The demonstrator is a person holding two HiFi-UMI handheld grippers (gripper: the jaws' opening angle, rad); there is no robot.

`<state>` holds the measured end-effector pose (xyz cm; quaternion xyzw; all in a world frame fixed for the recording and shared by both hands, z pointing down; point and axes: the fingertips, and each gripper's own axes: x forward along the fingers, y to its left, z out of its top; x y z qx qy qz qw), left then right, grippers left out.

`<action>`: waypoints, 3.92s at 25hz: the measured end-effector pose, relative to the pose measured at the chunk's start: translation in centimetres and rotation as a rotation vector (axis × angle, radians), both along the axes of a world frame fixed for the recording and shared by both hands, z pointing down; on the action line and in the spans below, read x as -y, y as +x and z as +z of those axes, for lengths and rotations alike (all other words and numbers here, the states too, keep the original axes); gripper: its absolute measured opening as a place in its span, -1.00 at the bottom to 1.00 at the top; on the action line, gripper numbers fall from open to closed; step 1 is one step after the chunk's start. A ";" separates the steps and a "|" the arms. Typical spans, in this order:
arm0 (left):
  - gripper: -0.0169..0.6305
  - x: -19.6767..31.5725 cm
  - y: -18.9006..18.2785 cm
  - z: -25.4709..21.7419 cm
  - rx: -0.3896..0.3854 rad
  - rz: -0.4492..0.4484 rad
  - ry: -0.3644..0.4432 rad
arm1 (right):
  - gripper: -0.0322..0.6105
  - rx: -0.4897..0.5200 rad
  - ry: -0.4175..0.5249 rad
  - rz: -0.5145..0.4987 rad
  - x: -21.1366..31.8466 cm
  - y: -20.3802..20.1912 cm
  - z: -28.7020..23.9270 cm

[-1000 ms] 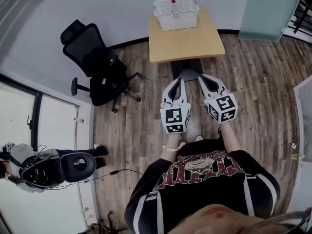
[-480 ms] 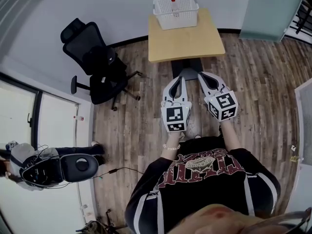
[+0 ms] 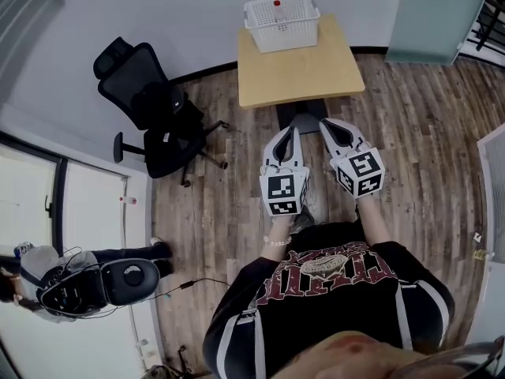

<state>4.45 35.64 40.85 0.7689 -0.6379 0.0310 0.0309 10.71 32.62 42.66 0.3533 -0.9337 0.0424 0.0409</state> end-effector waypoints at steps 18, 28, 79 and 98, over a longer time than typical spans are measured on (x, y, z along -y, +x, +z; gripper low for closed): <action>-0.80 9.3 -5.6 -0.1 -0.044 0.069 -0.004 | -0.84 -0.016 -0.003 0.014 8.7 -6.5 -0.2; -0.80 12.3 -8.6 0.4 -0.062 0.120 -0.022 | -0.84 -0.025 0.000 0.045 11.1 -9.8 -0.2; -0.80 29.4 -11.8 0.0 -0.086 0.109 -0.052 | -0.84 -0.035 -0.022 0.028 28.4 -13.3 -0.6; -0.80 35.4 -10.4 0.6 -0.082 -0.008 -0.055 | -0.84 -0.031 -0.022 -0.078 35.0 -11.8 0.1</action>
